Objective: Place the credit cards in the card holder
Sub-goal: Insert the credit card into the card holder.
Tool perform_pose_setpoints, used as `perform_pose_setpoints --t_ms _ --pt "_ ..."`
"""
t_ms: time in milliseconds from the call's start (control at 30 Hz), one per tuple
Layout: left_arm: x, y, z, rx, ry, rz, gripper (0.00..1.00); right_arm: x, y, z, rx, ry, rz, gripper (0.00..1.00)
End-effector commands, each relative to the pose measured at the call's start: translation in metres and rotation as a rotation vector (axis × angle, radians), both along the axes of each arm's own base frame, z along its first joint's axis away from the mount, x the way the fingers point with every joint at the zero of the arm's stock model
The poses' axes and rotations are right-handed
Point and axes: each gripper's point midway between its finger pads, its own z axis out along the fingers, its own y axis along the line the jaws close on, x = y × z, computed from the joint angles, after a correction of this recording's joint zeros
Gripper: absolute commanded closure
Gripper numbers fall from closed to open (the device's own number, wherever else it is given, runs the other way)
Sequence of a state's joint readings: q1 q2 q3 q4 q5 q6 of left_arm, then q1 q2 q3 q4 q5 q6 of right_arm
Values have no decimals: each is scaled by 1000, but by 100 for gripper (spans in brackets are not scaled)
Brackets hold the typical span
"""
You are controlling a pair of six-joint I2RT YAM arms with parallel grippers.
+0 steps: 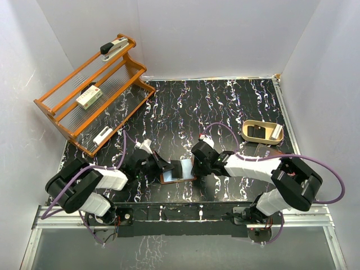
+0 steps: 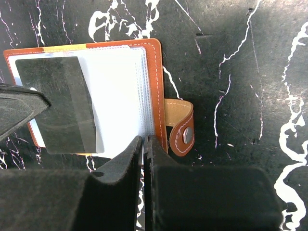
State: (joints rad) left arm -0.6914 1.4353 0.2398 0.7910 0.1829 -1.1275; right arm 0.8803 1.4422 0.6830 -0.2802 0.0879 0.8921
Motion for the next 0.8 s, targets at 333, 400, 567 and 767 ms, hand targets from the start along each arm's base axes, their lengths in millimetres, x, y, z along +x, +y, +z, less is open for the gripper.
perform_pose_setpoints --t_ms 333,400,567,767 --pt "-6 -1 -22 8 25 -8 100 -21 -16 -23 -69 53 16 98" --pt "-5 -4 -22 2 29 -11 100 -22 -18 -23 -70 51 13 98" --pt "-3 -14 -22 -9 41 -28 100 -22 -18 -23 -65 50 10 98" --pt "-6 -4 -21 53 43 -15 69 -21 -16 -20 -53 44 6 98"
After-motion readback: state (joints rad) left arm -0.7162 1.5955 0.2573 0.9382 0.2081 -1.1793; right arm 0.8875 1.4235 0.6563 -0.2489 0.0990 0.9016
